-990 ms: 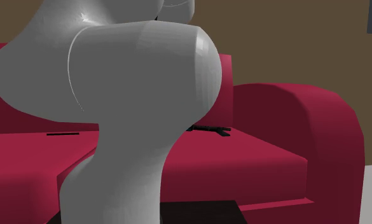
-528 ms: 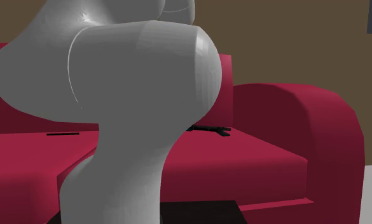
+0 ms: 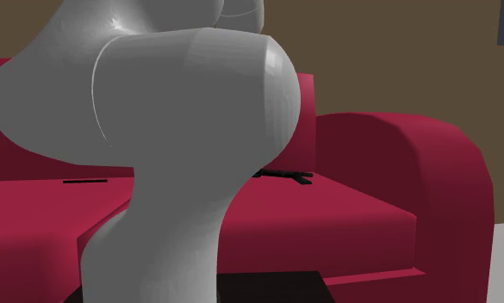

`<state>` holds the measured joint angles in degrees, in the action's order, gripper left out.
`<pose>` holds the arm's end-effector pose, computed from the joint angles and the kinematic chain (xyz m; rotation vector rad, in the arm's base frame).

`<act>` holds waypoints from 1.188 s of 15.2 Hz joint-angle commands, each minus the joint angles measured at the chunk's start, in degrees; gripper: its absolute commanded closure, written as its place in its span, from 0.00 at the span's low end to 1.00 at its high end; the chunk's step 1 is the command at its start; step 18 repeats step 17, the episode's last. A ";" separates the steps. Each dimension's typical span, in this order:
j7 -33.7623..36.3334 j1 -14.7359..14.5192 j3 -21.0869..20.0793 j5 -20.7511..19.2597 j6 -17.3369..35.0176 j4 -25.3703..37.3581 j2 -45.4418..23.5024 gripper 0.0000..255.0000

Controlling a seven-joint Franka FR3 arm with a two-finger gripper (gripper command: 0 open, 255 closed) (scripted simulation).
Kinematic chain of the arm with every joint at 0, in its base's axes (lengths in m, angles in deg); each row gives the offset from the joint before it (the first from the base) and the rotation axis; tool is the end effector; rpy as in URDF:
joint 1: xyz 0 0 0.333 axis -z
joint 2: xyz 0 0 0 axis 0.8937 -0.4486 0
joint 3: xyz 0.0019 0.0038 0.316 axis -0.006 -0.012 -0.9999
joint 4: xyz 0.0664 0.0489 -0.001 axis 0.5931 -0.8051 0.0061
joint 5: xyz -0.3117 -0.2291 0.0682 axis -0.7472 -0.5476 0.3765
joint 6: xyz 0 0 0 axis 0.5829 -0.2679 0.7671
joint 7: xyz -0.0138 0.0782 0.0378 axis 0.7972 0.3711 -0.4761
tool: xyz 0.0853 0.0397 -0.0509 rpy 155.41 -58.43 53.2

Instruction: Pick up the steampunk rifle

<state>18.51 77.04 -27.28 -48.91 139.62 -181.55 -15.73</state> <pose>0.5867 -0.1361 0.3224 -2.3105 2.0235 0.1058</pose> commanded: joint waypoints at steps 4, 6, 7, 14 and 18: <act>0.33 -0.01 0.05 -0.20 -2.68 1.05 1.62 1.00; 0.48 -0.01 0.08 -0.29 -4.02 1.64 2.38 1.00; 0.55 -0.01 0.09 -0.33 -4.69 1.95 2.74 1.00; 1.05 0.02 0.15 -0.62 -9.49 4.51 5.01 1.00; 1.13 0.02 0.16 -0.66 -10.30 4.99 5.33 1.00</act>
